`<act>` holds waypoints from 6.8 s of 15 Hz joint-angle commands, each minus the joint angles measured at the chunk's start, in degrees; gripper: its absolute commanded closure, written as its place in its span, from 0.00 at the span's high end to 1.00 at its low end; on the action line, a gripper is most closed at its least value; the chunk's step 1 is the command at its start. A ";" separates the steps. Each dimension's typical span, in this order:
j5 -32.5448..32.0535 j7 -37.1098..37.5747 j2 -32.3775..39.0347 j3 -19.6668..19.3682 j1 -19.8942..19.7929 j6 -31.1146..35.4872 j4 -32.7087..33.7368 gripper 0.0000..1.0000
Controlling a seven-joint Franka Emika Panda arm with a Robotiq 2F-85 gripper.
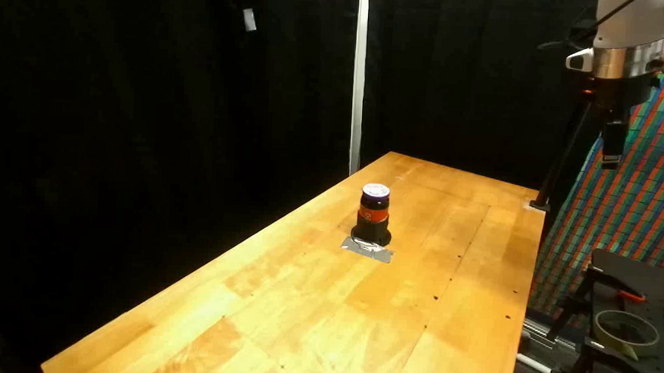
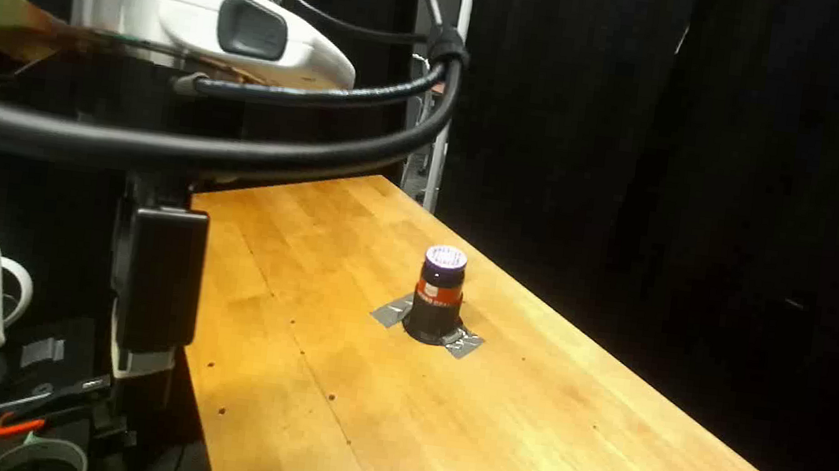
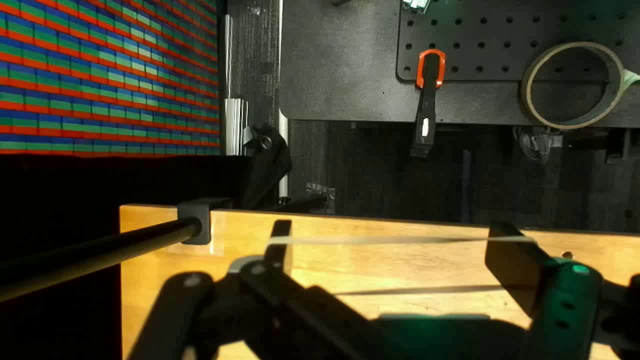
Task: Put the elastic around the bottle
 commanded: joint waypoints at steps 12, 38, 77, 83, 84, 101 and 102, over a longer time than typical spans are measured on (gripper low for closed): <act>1.98 1.96 6.70 0.98 3.67 0.45 5.50 1.00; 14.74 16.70 72.89 1.35 14.71 15.25 70.89 1.00; 16.98 8.27 49.28 1.31 13.37 70.09 15.85 0.06; 14.99 4.66 50.63 3.29 12.41 95.21 7.11 0.07; 14.51 4.04 51.22 3.54 12.33 99.74 6.02 0.08; 11.24 -7.28 65.81 2.16 13.72 131.89 7.98 0.08; 11.05 -7.46 66.41 2.18 13.66 133.34 8.06 0.08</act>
